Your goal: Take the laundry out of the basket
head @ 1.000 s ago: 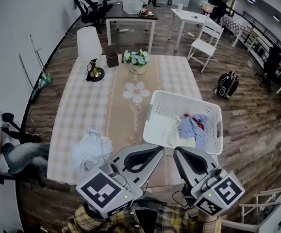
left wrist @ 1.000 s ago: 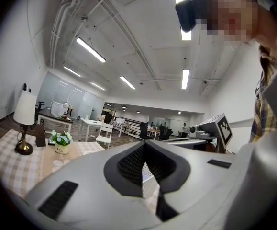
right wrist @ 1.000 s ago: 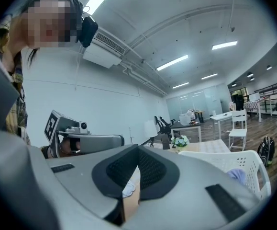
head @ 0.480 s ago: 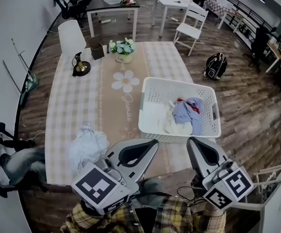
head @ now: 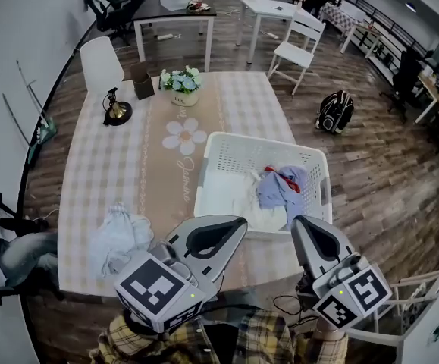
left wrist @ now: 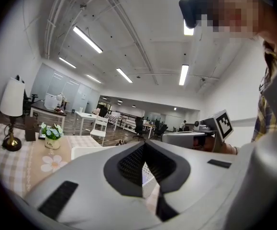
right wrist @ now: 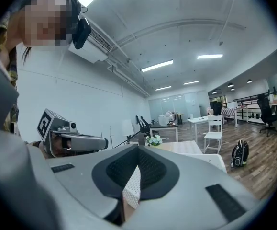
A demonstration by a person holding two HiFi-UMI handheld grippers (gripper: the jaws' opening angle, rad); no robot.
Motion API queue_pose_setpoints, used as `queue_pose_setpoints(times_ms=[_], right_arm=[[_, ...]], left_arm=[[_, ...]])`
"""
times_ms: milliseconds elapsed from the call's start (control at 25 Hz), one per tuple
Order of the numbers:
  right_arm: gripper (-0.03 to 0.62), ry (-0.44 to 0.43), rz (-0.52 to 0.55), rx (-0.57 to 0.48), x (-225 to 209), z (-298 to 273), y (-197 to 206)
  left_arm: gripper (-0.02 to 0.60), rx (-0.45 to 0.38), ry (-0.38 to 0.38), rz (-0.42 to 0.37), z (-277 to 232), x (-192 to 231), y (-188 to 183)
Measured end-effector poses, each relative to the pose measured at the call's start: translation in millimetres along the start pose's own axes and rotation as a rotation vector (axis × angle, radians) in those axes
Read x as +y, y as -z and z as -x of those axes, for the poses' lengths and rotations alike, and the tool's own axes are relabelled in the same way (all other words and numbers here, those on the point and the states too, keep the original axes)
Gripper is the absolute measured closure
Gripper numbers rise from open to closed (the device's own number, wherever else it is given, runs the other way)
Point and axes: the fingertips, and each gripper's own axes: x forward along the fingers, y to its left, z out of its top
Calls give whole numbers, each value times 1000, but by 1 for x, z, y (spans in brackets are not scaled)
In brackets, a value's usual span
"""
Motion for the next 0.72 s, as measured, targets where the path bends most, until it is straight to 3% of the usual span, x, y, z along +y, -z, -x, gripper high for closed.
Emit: queue_pose_setpoints(times_ms=[360, 720], right_arm=[[597, -110, 37, 37, -82, -27, -8], [595, -250, 110, 137, -126, -58, 2]], left_arm=[[561, 44, -120, 5, -88, 20, 2], [558, 137, -241, 33, -146, 45, 20]])
